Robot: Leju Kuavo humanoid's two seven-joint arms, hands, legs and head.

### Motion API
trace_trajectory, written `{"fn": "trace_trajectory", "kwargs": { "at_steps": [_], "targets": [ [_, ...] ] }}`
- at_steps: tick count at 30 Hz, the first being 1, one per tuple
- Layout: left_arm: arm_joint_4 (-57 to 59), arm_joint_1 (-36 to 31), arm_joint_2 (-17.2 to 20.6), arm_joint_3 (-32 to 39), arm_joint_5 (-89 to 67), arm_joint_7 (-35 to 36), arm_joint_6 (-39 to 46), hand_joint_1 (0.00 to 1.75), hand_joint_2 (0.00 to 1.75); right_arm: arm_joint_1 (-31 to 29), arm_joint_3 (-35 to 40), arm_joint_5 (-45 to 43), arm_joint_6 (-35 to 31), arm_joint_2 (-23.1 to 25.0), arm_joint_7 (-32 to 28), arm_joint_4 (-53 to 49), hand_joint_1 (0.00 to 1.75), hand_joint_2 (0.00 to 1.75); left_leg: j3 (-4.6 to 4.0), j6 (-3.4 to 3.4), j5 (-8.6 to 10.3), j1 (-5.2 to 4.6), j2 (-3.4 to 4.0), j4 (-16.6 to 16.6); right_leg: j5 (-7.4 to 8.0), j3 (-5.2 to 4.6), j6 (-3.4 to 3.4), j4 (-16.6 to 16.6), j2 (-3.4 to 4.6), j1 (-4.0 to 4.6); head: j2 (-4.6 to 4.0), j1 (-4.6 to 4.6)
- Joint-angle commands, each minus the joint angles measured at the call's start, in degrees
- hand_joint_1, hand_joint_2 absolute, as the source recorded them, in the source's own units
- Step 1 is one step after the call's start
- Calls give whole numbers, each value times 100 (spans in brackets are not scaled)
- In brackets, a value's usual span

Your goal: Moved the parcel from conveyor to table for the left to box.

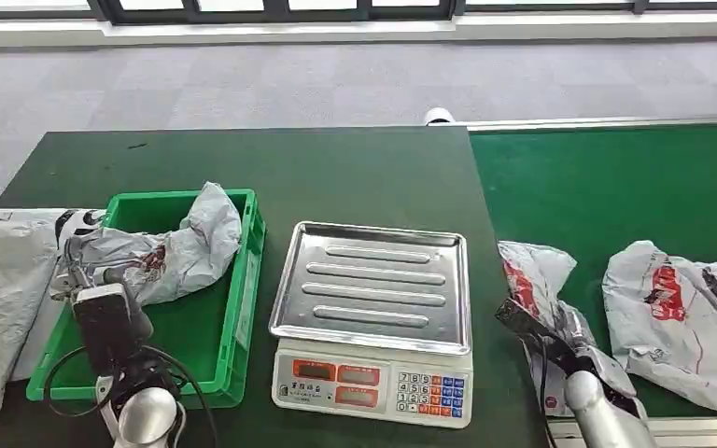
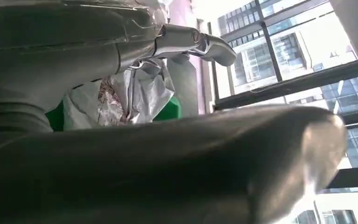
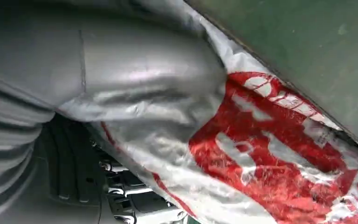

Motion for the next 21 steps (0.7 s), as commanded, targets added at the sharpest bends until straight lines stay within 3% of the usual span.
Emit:
{"fn": "trace_trajectory", "kwargs": {
  "at_steps": [1, 10, 18, 21],
  "targets": [
    [227, -133, 141, -196, -10, 52, -45, 0, 0, 142, 279, -4, 91, 130, -18, -191, 175, 175, 7, -6, 4, 6, -5, -14, 4, 10, -3, -16, -10, 6, 0, 0],
    [220, -134, 137, -201, -17, 58, -56, 0, 0, 161, 274, 0, 91, 137, -18, -227, 175, 175, 5, -4, 2, 3, -8, -9, -1, 8, -2, -9, -13, 4, 0, 0],
    [279, -208, 89, -248, -93, 147, -201, 0, 0, 594, 141, 54, 200, 107, -17, -808, 175, 175, 1, -4, 1, 4, -30, -12, -6, 15, 0, -16, -35, 6, 0, 0],
    [99, -74, 68, -213, -141, 150, -185, 0, 0, 547, -93, 194, -592, 284, -37, -1279, 175, 175, 6, -6, 3, 3, -30, -19, -6, 18, 0, -22, -37, 5, 0, 0]
  ]
}}
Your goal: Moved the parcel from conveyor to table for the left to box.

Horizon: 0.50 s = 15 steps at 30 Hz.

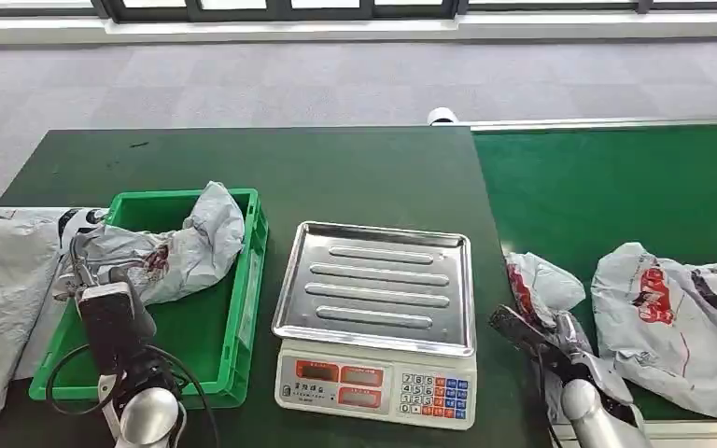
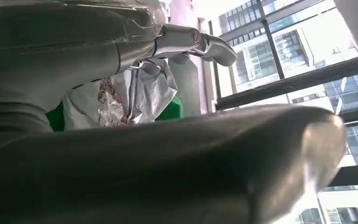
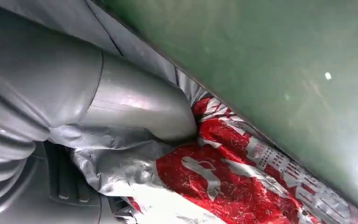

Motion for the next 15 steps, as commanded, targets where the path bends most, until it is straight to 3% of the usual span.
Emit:
{"fn": "trace_trajectory", "kwargs": {
  "at_steps": [1, 2, 3, 5, 8, 11, 15],
  "targets": [
    [26, -12, 52, -150, -88, 55, -47, 0, 0, 143, -213, 146, -985, 361, -82, -921, 175, 175, 5, -6, 0, 3, 2, -9, 0, 4, -3, -8, -4, 3, 0, 0],
    [-94, 88, 37, -131, -128, 23, -52, 0, 0, 99, -370, -8, -1627, 547, -602, -1469, 175, 175, 8, -8, 0, 5, 8, -13, 3, 5, -4, -12, -1, 5, 0, 0],
    [-190, 181, 1, -116, -134, -91, -80, 0, 0, 191, -438, -97, -2390, 727, -703, -2290, 175, 175, -1, -4, -3, 2, 15, -5, 2, -5, -3, -2, 6, 2, 0, 0],
    [-194, 200, -34, -116, -130, -149, -74, 0, 0, 394, -391, 32, -2086, 768, -431, -3134, 175, 175, -16, -5, -5, -6, 34, -1, 1, -29, -5, 14, 23, -7, 0, 0],
    [-166, 179, -42, -117, -131, -154, -67, 0, 0, 477, -396, 36, -2093, 770, -425, -3206, 175, 175, -70, -5, 0, -14, 15, -2, 1, -54, -4, 18, 10, -16, 0, 0],
    [-141, 158, -40, -113, -129, -165, -64, 0, 0, 474, -415, 29, -2151, 763, -469, -3043, 175, 175, -8, -8, 1, 4, 6, -14, 2, -13, -8, -11, -1, 4, 0, 0],
    [-138, 155, -39, -112, -128, -167, -65, 0, 0, 470, -420, 10, -2179, 758, -505, -2992, 175, 175, -14, -5, 4, -4, 4, -10, 2, -21, -5, 1, -1, -3, 0, 0]
  ]
}}
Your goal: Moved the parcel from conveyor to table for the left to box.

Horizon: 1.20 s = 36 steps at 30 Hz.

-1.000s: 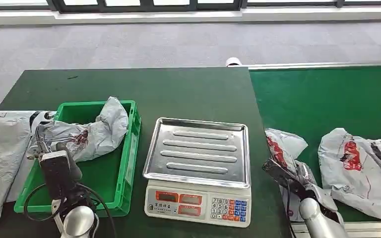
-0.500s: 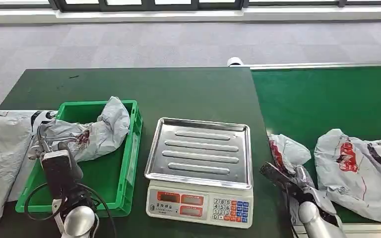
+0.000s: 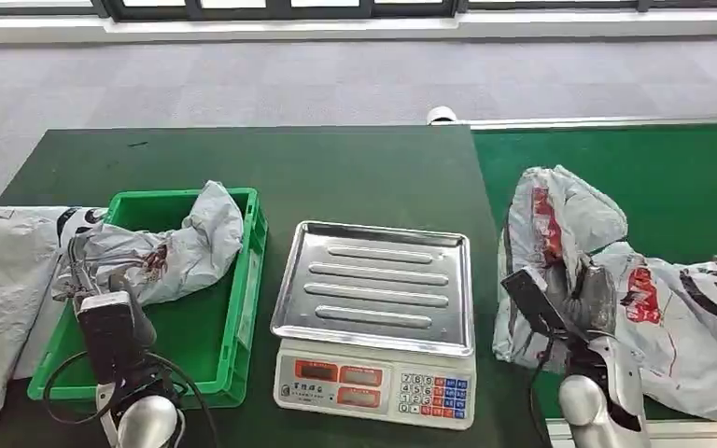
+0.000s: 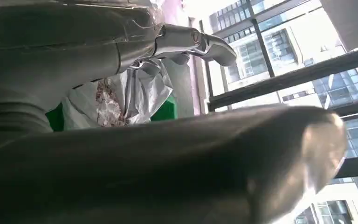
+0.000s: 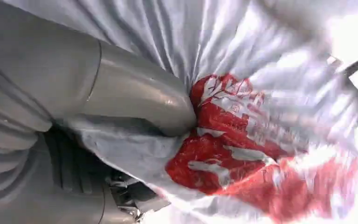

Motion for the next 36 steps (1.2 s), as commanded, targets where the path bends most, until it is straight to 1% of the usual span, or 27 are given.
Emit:
{"fn": "trace_trajectory", "kwargs": {
  "at_steps": [1, 3, 4, 5, 7, 9, 14, 19, 20, 21, 22, 24, 25, 26, 27, 29, 30, 32, 33, 35, 36],
  "targets": [
    [118, -55, 24, -105, -1, 4, -19, 0, 0, -27, -322, -47, -5, 340, -64, -511, 175, 175, 5, -3, 0, 3, 1, -5, 1, 7, 0, -7, -7, 4, 0, 0],
    [118, -55, 24, -105, -1, 4, -19, 0, 0, -27, -322, -47, -5, 340, -64, -511, 175, 175, 11, -3, 2, 1, 1, -11, 3, 13, 1, -13, -9, 1, 0, 0],
    [117, -53, 21, -108, 16, -28, -41, 0, 0, -44, -336, -174, -286, 387, -320, -545, 175, 175, 5, -1, 2, 0, -2, -5, 1, 8, 1, -7, -10, 0, 0, 0],
    [122, -57, 19, -136, 94, -88, -121, 0, 0, 46, -338, -357, -640, 450, -641, -795, 175, 175, 11, -2, 4, 3, -1, -11, 4, 16, 1, -16, -12, 3, 0, 0],
    [91, -39, 26, -191, 408, -199, -397, 0, 0, 223, -249, -559, -987, 485, -922, -1304, 175, 175, 9, -3, 4, -1, -5, -11, 2, 15, 1, -12, -16, -1, 0, 0],
    [3, 11, 40, -249, 455, -337, -439, 0, 0, 326, -118, -607, -1106, 493, -1006, -1629, 175, 175, 7, -3, 2, -7, -5, -7, -3, 10, 0, -5, -15, -6, 0, 0],
    [-270, 107, 108, -412, 506, -433, -708, 0, 0, 330, 46, -600, -1192, 570, -1004, -1726, 175, 175, 16, -4, 0, -2, 2, -12, 1, 18, 0, -15, -8, 0, 0, 0],
    [-440, 191, 171, -543, 413, -303, -948, 0, 0, 405, 68, -543, -1039, 565, -761, -1932, 175, 175, 11, -3, 2, -2, 2, -11, 3, 15, 0, -15, -9, -1, 0, 0],
    [-329, 64, 241, -666, 506, -504, -1123, 0, 0, 186, 188, -982, -1709, 401, -1581, -1792, 175, 175, 5, 0, 2, -6, -1, -4, 0, 9, 2, -5, -10, -5, 0, 0],
    [-219, -35, 228, -697, 585, -612, -1145, 0, 0, 20, 184, -1248, -1764, 359, -1837, -1640, 175, 175, 7, -1, 3, -6, 0, -8, 3, 11, 2, -9, -9, -5, 0, 0],
    [-103, -144, 217, -710, 760, -757, -1194, 0, 0, -178, 234, -1763, -1781, 341, -2309, -1448, 175, 175, 10, -2, 6, -3, 6, -12, 8, 15, 2, -16, -4, -2, 0, 0],
    [-6, -221, 207, -667, 950, -922, -1208, 0, 0, -416, 323, -2156, -1779, 385, -2751, -1129, 175, 175, 8, -1, 6, -5, 10, -10, 10, 13, 3, -15, 0, -4, 0, 0],
    [-1, -222, 211, -659, 959, -930, -1210, 0, 0, -453, 339, -2156, -1781, 403, -2753, -1087, 175, 175, 8, 1, 2, -2, 13, -2, 8, 13, 3, -8, 5, -2, 0, 0],
    [-9, -195, 173, -604, 1098, -1075, -1205, 0, 0, -548, 459, -2286, -1824, 428, -2960, -959, 175, 175, 16, -1, 5, -3, 23, -12, 13, 18, 2, -16, 12, -2, 0, 0],
    [-3, -188, 167, -589, 1196, -1144, -1239, 0, 0, -611, 528, -2403, -1767, 444, -3007, -876, 175, 175, 13, 0, 4, -4, 18, -9, 11, 18, 2, -13, 9, -3, 0, 0],
    [52, -257, 186, -591, 1401, -1350, -1290, 0, 0, -1079, 872, -2848, -1293, 444, -2998, -221, 175, 175, 28, -4, 10, 2, 34, -26, 23, 28, 0, -32, 22, 3, 0, 0],
    [67, -294, 195, -596, 1444, -1372, -1303, 0, 0, -1253, 1000, -2922, -1152, 442, -3003, 63, 175, 175, 26, -2, 6, -4, 34, -16, 17, 25, 0, -17, 24, -3, 0, 0],
    [116, -368, 209, -594, 1497, -1346, -1302, 0, 0, -1616, 1342, -2967, -1069, 519, -3042, 775, 175, 175, 17, -2, 4, 1, 43, -12, 21, 26, 0, -16, 34, 1, 0, 0],
    [132, -377, 217, -603, 1515, -1333, -1324, 0, 0, -1706, 1472, -3014, -1005, 566, -3047, 970, 175, 175, 9, 0, 3, -2, 34, -7, 15, 26, 1, -10, 25, -1, 0, 0],
    [229, -451, 242, -687, 1515, -1331, -1424, 0, 0, -1734, 1762, -3060, -813, 685, -2992, 1258, 175, 175, 19, -5, 12, 6, 50, -24, 30, 31, -3, -30, 38, 6, 0, 0],
    [323, -528, 242, -732, 1523, -1348, -1470, 0, 0, -1660, 1914, -3036, -744, 694, -2972, 1265, 175, 175, 23, -5, 12, 1, 33, -13, 18, 28, -1, -15, 21, 1, 0, 0]
  ]
}}
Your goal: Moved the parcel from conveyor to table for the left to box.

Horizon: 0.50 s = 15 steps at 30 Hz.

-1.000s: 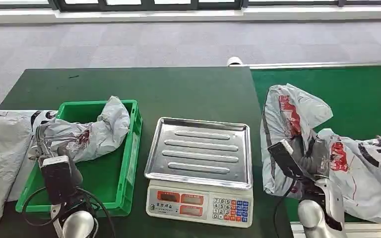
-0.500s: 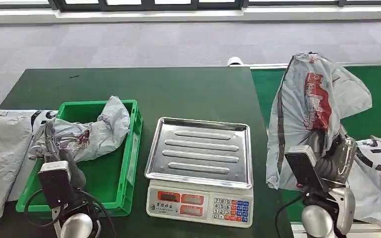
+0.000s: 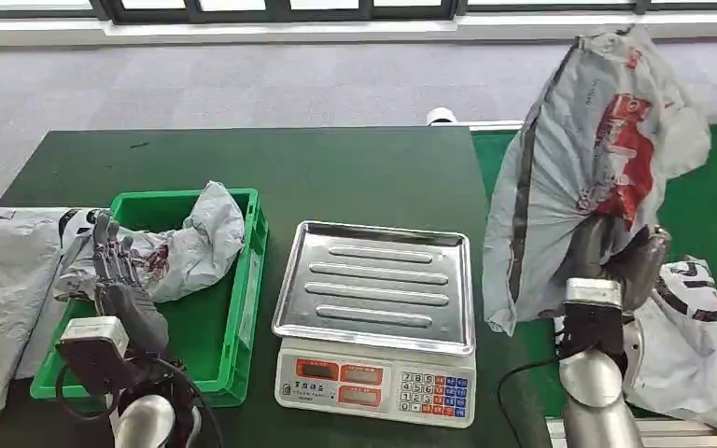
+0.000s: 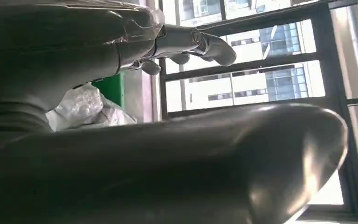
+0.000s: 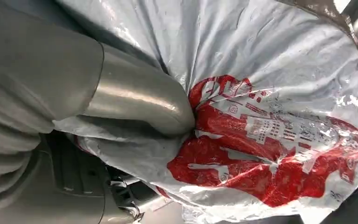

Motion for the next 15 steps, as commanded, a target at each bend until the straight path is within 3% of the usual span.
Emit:
{"fn": "trace_trajectory", "kwargs": {
  "at_steps": [1, 8, 15],
  "targets": [
    [718, -502, 207, -339, 64, -9, -187, 0, 0, -848, 1548, -139, 453, 305, 94, 2097, 175, 175, 21, -5, 4, 6, 15, -11, 8, 10, -4, -12, 15, 6, 0, 0],
    [914, -636, 165, -422, 64, -14, -159, 0, 0, -583, 1745, -117, 473, 352, 172, 1899, 175, 175, 14, -8, 10, 8, -18, -12, 4, 10, -3, -13, -13, 7, 0, 0],
    [991, -744, 181, -566, -14, 48, -281, 0, 0, -260, 2183, -176, 1376, 633, 478, 1663, 175, 175, 5, -9, 11, 5, -20, -11, 3, 3, -3, -10, -16, 4, 0, 0]
  ]
}}
